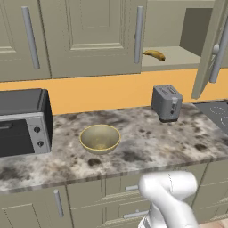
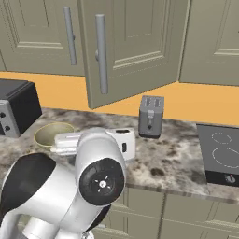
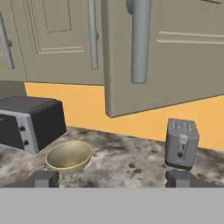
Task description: Open the cabinet. Pick the apple and banana from the cabinet and place them into the bowl. Then close the cabinet.
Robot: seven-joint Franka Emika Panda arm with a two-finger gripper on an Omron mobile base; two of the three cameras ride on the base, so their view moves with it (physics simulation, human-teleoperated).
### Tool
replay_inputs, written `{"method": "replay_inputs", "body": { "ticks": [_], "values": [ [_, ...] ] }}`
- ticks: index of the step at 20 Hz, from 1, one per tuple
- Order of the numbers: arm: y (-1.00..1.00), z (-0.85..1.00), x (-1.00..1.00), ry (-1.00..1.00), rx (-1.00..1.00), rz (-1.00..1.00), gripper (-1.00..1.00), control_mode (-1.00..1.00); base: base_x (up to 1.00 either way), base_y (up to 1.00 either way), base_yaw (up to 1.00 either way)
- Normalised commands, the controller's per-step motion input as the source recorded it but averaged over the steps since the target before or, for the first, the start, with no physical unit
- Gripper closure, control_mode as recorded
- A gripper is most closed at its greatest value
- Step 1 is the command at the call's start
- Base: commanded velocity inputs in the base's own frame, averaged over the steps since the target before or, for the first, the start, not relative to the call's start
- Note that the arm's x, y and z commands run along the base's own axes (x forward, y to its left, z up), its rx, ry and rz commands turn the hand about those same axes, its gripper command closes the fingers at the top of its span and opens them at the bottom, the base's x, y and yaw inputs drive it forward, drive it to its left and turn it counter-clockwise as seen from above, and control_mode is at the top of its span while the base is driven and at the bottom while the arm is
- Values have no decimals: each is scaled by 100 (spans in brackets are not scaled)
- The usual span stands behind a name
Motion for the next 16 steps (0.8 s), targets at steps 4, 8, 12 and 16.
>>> {"method": "replay_inputs", "body": {
  "ticks": [4,8,12,16],
  "values": [
    [94,1,-77,-68,-2,-31,-100,-100,0,0,0],
    [100,0,-25,-61,-9,-38,-100,-100,0,0,0],
    [100,1,-1,-52,-12,-40,-100,-100,0,0,0],
    [100,1,22,-29,-18,-35,-100,-100,0,0,0]
  ]
}}
